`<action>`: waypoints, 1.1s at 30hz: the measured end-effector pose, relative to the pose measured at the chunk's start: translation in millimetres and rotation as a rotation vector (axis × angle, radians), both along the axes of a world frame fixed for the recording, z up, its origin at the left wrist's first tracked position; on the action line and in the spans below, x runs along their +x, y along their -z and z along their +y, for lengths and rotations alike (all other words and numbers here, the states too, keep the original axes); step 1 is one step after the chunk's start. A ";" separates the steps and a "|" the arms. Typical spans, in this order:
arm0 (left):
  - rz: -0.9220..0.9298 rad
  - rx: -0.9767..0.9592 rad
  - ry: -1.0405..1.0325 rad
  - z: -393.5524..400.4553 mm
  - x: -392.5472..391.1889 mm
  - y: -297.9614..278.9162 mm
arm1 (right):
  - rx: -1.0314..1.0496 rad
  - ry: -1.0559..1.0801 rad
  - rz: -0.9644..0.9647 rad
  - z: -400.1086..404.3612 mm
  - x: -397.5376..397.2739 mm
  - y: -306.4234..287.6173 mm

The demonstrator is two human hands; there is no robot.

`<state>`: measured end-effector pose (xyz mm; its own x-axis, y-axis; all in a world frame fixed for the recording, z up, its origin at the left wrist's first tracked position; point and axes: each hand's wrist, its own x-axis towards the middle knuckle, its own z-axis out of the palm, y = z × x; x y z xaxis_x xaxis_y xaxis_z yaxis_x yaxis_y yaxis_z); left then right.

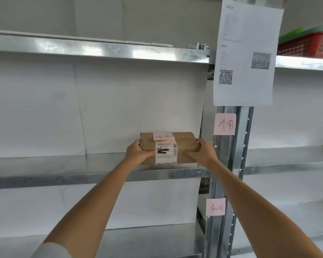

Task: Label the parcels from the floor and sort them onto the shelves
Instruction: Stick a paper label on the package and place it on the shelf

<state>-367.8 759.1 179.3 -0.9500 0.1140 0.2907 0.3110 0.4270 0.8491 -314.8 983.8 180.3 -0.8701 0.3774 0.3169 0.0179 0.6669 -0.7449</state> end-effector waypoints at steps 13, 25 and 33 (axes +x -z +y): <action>-0.039 -0.093 -0.132 20.9 -19.7 24.7 | 0.165 -0.028 -0.097 18.5 -34.1 26.5; 0.013 -0.290 -0.158 11.1 54.7 49.1 | 0.373 -0.075 -0.172 9.1 44.4 48.3; -0.021 -0.447 -0.082 -1.7 143.6 73.0 | 0.449 -0.103 -0.256 -14.1 134.8 75.0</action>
<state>-224.1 757.3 106.3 -0.9663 0.1483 0.2103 0.2456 0.7755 0.5816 -180.0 969.7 105.3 -0.9663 0.1617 0.2004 0.0792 0.9271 -0.3662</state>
